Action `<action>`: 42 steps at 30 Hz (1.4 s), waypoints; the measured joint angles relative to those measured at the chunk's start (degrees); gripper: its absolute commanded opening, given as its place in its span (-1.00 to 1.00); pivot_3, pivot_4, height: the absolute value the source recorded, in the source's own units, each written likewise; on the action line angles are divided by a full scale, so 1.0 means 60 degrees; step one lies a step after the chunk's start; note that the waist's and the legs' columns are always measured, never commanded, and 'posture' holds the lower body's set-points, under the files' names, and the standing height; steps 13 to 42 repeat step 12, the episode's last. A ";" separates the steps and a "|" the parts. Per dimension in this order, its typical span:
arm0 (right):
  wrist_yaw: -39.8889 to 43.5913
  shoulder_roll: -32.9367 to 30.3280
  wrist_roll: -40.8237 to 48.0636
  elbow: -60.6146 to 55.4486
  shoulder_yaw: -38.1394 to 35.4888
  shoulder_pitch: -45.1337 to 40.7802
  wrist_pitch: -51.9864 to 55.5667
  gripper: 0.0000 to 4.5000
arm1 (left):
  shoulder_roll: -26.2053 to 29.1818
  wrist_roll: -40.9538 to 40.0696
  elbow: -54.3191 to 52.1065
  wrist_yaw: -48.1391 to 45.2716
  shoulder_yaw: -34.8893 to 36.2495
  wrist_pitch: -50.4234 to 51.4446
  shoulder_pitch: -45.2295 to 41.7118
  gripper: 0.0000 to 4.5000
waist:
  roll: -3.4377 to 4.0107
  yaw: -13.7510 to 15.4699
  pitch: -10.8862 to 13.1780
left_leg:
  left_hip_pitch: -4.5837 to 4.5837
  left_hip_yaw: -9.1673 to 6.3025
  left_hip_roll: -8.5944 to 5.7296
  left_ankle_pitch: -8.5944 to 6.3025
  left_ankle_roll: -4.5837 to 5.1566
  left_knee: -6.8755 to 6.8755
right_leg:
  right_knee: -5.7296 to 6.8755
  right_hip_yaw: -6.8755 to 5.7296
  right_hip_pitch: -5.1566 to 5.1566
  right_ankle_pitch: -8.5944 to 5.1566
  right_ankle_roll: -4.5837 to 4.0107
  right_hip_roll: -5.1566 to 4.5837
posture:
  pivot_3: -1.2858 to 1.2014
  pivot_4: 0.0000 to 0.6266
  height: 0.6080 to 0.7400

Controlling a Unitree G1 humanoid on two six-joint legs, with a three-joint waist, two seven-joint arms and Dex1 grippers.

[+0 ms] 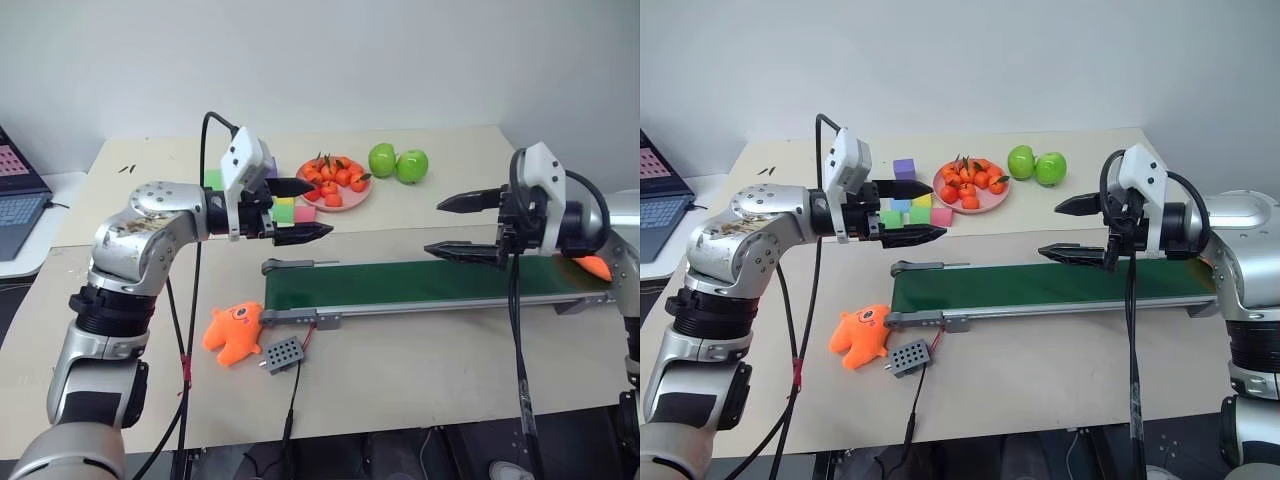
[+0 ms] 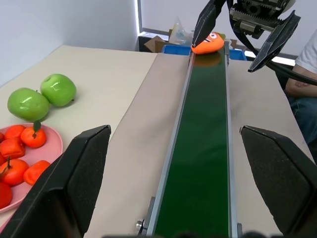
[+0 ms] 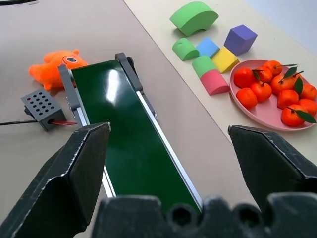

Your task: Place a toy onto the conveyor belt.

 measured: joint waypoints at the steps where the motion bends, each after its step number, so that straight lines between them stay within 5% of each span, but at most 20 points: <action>1: -0.0007 0.0000 0.0005 -0.0039 -0.0008 0.0047 0.0010 1.00 | 0.0000 0.0075 0.0030 0.0000 0.0000 0.0000 0.0000 0.98 | 0.0000 0.0002 0.0000 | 0.0000 0.0000 0.0000 0.0000 0.0000 0.0000 | 0.0000 0.0000 0.0000 0.0000 0.0000 0.0000 | 0.03 -0.52 1.00; 42: -0.0166 0.0052 0.0028 -0.0092 -0.0027 0.0244 0.0026 1.00 | 0.0141 0.0257 0.0178 -0.0192 -0.0008 0.0028 0.0001 0.98 | 0.0000 -0.0008 0.0000 | 0.0000 0.0000 0.0000 0.0000 0.0000 0.0000 | 0.0000 0.0000 0.0000 0.0000 0.0001 0.0000 | 0.03 -0.52 1.00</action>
